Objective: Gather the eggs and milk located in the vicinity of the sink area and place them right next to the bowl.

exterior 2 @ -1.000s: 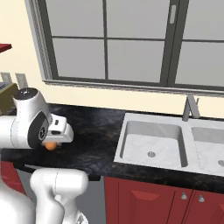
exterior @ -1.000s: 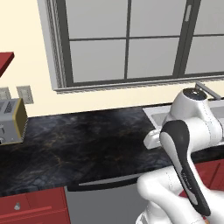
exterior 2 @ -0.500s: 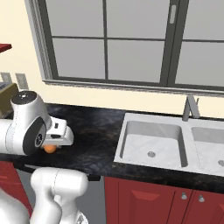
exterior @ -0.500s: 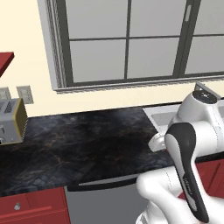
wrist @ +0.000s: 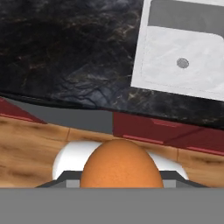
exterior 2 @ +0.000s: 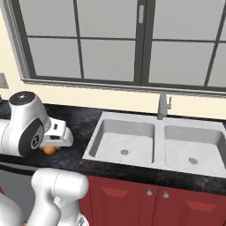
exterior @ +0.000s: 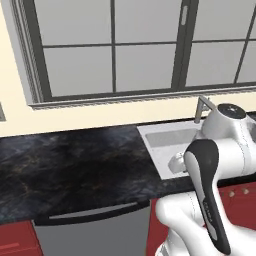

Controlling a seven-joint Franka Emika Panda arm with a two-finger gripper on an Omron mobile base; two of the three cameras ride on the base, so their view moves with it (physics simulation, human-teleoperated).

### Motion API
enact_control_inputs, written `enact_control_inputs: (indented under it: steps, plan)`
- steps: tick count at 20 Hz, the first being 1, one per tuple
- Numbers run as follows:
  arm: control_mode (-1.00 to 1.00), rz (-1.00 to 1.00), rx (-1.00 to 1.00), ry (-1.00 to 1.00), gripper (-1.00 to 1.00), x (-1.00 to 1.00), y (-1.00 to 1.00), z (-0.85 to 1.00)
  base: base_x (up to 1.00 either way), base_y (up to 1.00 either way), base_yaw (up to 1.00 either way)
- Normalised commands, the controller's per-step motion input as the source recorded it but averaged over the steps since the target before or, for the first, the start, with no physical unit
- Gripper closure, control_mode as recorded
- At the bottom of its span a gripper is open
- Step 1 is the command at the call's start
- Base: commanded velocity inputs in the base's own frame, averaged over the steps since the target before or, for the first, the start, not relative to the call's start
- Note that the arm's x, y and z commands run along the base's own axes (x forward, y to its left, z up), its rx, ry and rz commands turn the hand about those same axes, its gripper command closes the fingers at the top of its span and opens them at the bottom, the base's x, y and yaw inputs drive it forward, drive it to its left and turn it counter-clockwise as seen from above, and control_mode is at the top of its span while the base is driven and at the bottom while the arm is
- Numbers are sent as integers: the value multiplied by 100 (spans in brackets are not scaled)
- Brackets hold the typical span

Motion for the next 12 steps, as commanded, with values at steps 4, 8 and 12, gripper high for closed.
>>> enact_control_inputs:
  steps: [4, 8, 12]
  plan:
    - [100, 0, 0, 0, 100, 0, 0, 0, 0, -100, 0]
    - [100, 0, 0, 0, 100, 0, 0, 0, 1, -100, 0]
    - [100, 0, 0, 0, 100, 0, 0, 0, 8, -100, 0]
